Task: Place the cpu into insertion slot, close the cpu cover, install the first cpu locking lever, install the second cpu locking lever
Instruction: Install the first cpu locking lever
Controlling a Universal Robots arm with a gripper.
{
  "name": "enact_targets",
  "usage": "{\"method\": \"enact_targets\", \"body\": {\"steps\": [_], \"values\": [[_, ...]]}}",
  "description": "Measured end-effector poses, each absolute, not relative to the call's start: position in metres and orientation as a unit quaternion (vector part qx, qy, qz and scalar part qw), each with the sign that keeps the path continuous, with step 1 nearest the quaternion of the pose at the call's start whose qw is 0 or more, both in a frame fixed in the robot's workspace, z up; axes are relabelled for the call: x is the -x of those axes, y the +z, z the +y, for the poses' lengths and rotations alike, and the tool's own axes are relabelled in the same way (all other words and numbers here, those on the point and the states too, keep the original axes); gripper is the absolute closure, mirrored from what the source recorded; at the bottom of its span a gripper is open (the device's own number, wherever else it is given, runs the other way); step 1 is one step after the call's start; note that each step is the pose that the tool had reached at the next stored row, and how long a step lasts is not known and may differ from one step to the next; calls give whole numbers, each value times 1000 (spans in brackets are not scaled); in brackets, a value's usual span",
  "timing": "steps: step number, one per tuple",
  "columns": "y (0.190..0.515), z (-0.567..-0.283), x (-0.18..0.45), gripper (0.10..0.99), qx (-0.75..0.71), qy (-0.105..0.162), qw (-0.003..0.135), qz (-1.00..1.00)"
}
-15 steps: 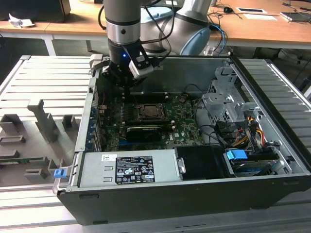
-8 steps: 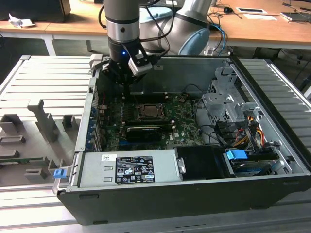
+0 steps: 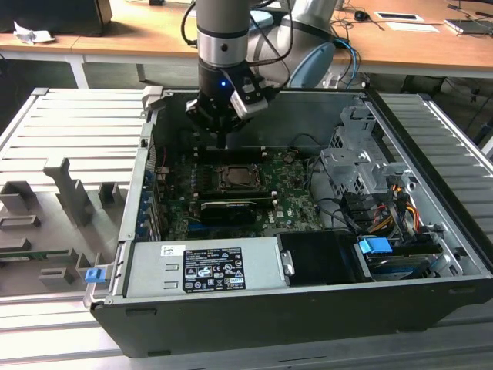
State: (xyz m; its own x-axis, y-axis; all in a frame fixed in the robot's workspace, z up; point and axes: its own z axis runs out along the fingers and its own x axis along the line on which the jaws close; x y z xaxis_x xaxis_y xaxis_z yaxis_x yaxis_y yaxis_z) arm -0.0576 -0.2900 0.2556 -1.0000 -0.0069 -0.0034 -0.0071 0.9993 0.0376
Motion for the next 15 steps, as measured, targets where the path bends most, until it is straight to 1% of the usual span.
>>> {"method": "enact_targets", "body": {"steps": [2,5,10,15], "values": [[252,-290,44,980,4,20,1,1000],[250,-290,44,980,4,32,1,999],[240,-290,42,980,35,32,0,999],[234,-287,37,980,35,32,0,999]]}}
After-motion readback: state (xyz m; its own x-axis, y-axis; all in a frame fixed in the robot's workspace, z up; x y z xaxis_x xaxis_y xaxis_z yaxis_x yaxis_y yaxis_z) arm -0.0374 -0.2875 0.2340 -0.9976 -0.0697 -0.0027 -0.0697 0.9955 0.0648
